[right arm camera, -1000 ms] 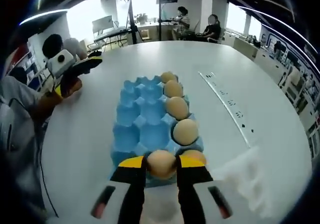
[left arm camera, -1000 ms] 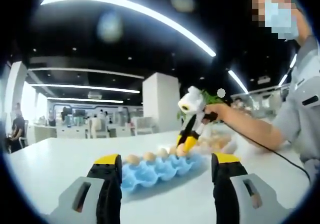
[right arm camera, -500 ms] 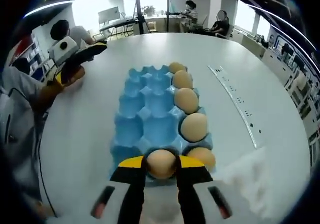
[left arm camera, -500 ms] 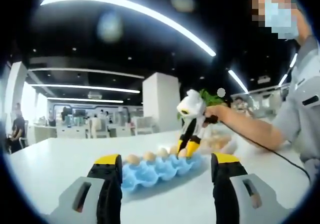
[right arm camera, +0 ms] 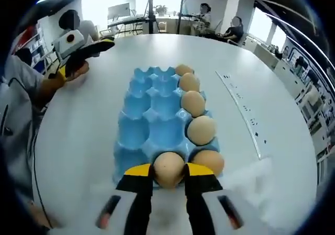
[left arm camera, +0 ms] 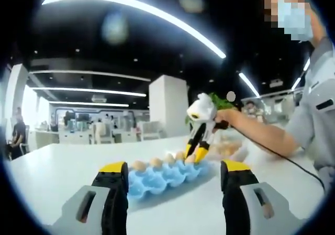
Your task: Pick up the eggs on the table and place them into the egg tray on the table
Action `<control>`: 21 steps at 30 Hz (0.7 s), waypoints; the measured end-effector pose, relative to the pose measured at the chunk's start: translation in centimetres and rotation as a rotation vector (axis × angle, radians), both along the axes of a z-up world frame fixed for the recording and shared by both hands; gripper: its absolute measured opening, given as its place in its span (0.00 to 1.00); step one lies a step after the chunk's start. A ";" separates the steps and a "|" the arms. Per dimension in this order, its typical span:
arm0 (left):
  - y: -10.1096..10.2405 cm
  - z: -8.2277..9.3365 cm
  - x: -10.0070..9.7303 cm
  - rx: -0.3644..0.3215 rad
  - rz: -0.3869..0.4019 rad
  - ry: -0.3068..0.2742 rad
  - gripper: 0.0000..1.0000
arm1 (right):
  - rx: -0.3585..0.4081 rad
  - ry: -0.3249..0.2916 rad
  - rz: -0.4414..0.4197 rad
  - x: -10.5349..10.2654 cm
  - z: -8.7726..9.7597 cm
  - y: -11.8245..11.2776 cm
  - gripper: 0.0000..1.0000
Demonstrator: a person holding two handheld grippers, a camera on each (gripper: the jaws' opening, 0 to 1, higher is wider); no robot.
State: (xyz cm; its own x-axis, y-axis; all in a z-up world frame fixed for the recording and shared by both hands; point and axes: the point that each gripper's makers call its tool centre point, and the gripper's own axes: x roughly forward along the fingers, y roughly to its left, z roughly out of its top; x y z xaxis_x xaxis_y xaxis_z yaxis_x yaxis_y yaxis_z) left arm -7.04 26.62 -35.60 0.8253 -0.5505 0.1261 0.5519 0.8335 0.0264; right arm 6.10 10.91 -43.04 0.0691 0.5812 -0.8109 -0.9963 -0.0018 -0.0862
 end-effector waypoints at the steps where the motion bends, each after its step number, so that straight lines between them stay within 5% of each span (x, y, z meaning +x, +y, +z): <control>1: 0.0 0.0 0.0 0.000 0.000 0.000 0.73 | -0.002 -0.006 0.003 0.0 0.0 0.0 0.25; 14: 0.0 -0.2 0.0 0.003 -0.002 0.007 0.72 | 0.056 -0.012 -0.041 0.3 1.6 -0.2 0.18; 21: -0.1 -0.2 0.0 0.002 -0.004 0.007 0.72 | 0.114 -0.109 -0.206 4.3 3.3 -2.2 0.20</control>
